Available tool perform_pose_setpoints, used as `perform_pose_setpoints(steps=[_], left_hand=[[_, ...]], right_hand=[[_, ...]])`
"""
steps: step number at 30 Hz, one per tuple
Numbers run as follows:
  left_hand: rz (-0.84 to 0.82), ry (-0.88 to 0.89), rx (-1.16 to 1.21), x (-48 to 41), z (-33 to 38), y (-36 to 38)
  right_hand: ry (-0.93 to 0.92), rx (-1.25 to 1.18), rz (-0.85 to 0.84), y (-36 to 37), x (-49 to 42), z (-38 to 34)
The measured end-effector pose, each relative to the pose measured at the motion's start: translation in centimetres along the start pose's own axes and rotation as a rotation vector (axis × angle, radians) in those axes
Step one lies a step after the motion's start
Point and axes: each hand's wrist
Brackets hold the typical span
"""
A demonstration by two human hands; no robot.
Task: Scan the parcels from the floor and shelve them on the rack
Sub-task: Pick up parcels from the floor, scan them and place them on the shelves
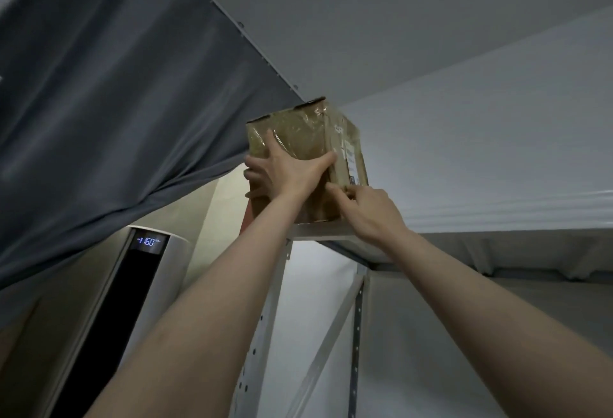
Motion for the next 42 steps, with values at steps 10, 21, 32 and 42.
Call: perform_pose_setpoints(steps=[10, 21, 32, 42], left_hand=[[-0.398, 0.247, -0.310, -2.7, 1.3, 1.1], [-0.466, 0.441, -0.472, -2.8, -1.4, 4.1], [-0.602, 0.224, -0.308, -3.5, -3.9, 9.4], [-0.534, 0.225, -0.316, -2.7, -4.9, 12.9]], right_hand=[[0.118, 0.027, 0.136, 1.7, -2.2, 1.8], [0.149, 0.275, 0.176, 2.4, -3.2, 3.4], [0.169, 0.483, 0.113, 3.2, -4.1, 3.4], [0.071, 0.589, 0.186, 4.8, -3.1, 3.7]])
Point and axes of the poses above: each hand's wrist, its own x-axis away from the middle knuckle, its own y-axis out of the palm, z = x × y, and after that the axes turned 5 degrees about -x, right-handed
